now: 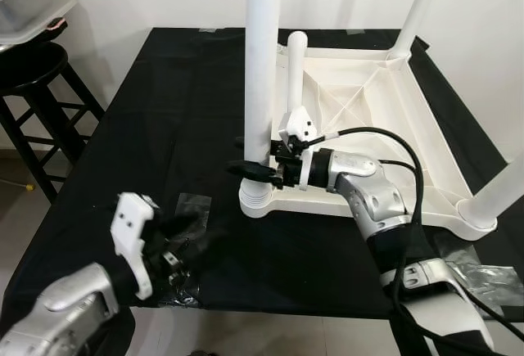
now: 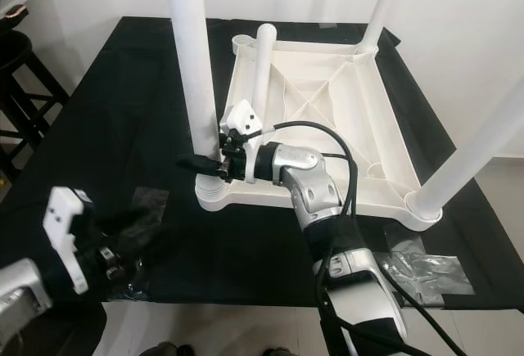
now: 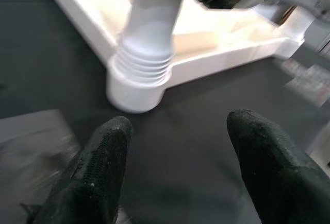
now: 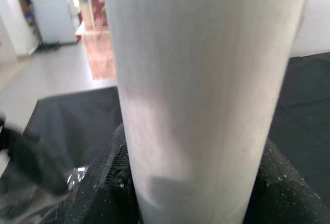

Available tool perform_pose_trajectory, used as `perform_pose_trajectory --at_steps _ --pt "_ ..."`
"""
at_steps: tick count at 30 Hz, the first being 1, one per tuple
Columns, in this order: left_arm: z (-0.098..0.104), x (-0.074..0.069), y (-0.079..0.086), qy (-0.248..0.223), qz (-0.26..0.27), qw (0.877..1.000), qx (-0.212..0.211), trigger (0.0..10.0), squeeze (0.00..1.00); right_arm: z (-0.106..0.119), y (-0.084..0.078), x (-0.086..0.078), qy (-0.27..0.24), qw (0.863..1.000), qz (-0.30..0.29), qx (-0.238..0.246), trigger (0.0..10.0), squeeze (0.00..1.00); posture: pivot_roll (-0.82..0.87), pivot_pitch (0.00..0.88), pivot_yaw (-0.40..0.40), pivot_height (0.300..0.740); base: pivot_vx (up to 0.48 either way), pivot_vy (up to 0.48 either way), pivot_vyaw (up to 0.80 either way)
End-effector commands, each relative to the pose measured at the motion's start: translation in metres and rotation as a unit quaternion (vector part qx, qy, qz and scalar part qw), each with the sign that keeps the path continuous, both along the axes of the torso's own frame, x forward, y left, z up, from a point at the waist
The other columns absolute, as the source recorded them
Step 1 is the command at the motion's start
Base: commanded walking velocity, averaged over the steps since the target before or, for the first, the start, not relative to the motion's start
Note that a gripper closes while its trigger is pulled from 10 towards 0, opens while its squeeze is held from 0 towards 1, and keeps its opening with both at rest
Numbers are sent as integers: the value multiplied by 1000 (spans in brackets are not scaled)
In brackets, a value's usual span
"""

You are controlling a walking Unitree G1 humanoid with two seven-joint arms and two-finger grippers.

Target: Building children table

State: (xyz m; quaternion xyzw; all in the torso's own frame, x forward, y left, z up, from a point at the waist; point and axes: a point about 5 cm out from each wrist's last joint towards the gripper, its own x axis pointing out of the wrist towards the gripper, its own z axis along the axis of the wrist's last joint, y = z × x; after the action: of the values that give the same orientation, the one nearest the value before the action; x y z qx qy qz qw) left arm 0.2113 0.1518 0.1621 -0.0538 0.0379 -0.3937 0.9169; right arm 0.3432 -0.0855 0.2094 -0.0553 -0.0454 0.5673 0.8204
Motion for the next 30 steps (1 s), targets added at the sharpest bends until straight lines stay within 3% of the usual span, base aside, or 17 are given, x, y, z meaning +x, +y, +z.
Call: perform_pose_trajectory --at_steps 1,3,5,8,9,10,12,13,14,15,17,22,23,26,27,29,30 --pt "-4 -1 -3 -2 7 1000 5 10000 0 -12 0 -6 29 999 -7 10 0 0 60 161 -7 740 0 0 0" --pt "-5 0 -4 -4 13 1000 0 10000 0 -15 0 -11 33 999 -15 18 0 0 58 162 -6 740 0 0 0" --pt "-6 1 0 -10 37 999 -16 10000 0 -26 0 -28 31 999 -40 10 0 0 50 166 2 740 0 0 0" --pt "-6 1 1 -13 40 999 -17 10000 0 -28 -1 -31 31 998 -49 7 0 0 50 166 2 740 0 0 0" --pt "-8 -1 -1 -16 33 999 -13 10000 0 -42 0 -33 39 982 -186 -15 0 0 34 161 1 740 0 0 0" --pt "-8 -1 -1 -16 33 999 -13 10000 0 -42 0 -33 39 982 -186 -15 0 0 34 161 1 740 0 0 0" --pt "-9 -3 -3 -18 22 1000 -8 10000 0 -54 -5 -36 38 935 -349 -43 0 0 31 161 1 740 0 0 0" --pt "-9 -3 -3 -18 22 1000 -8 10000 0 -54 -5 -36 38 935 -349 -43 0 0 31 161 1 740 0 0 0" --pt "-9 -4 -5 -16 12 1000 -11 10000 0 -61 3 -49 47 934 -352 -46 0 0 34 162 1 740 0 0 0" --pt "-11 -7 -8 -11 -1 1000 -16 10000 0 -58 11 -53 37 945 -323 -42 0 0 17 150 22 740 0 0 0" --pt "-13 -9 -11 -7 -15 1000 -20 10000 0 -54 14 -55 38 950 -307 -35 0 0 27 142 20 740 0 0 0" --pt "-14 -6 -13 -11 -23 1000 -13 10000 0 -56 9 -49 62 944 -323 -28 0 0 33 137 17 740 0 0 0" --pt "-16 -4 -14 -14 -28 1000 -4 10000 0 -52 12 -44 75 954 -291 -4 10000 729 37 126 18 740 0 0 0" --pt "-17 -3 -14 -15 -28 999 -1 10000 0 -48 14 -44 77 958 -276 8 10000 729 37 126 18 740 0 0 0" --pt "-17 -2 -15 -16 -29 999 1 10000 0 -42 16 -43 79 966 -246 22 10000 1000 41 118 12 740 0 0 0" --pt "-18 0 -17 -19 -33 999 3 10000 0 -29 15 -41 57 986 -157 21 10000 925 40 107 11 740 0 0 0" --pt "-18 0 -17 -19 -33 999 3 10000 0 -29 15 -41 57 986 -157 21 10000 925 40 107 11 740 0 0 0"
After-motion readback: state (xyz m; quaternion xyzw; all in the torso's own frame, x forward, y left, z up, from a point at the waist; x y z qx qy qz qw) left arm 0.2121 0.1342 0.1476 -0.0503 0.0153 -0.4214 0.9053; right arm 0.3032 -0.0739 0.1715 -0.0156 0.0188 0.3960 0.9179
